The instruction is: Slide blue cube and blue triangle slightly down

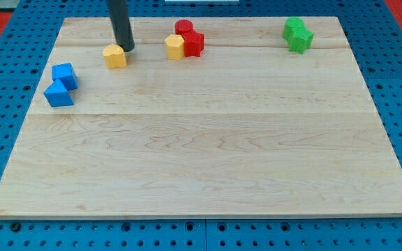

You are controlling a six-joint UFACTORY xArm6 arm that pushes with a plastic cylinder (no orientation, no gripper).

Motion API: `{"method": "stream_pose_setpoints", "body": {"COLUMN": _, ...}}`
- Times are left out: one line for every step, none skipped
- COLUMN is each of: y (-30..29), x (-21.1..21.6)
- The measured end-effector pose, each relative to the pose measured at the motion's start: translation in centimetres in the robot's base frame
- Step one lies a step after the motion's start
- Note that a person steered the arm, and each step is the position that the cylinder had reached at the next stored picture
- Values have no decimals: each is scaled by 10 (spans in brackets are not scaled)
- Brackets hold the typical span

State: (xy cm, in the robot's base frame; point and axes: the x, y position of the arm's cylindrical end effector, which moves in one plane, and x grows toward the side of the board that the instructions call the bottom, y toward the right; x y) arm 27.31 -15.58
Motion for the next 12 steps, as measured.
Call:
{"method": "stream_pose_setpoints", "body": {"y": -3, "x": -21}}
{"method": "stream_pose_setpoints", "body": {"y": -12, "x": -31}}
{"method": "stream_pose_setpoints", "body": {"y": -45, "x": -4}}
{"method": "stream_pose_setpoints", "body": {"y": -69, "x": 44}}
{"method": "stream_pose_setpoints", "body": {"y": -91, "x": 87}}
{"method": "stream_pose_setpoints", "body": {"y": -100, "x": 114}}
{"method": "stream_pose_setpoints", "body": {"y": -102, "x": 118}}
{"method": "stream_pose_setpoints", "body": {"y": -102, "x": 118}}
{"method": "stream_pose_setpoints", "body": {"y": -119, "x": 99}}
{"method": "stream_pose_setpoints", "body": {"y": -147, "x": 87}}
{"method": "stream_pose_setpoints", "body": {"y": -149, "x": 90}}
{"method": "stream_pose_setpoints", "body": {"y": -149, "x": 109}}
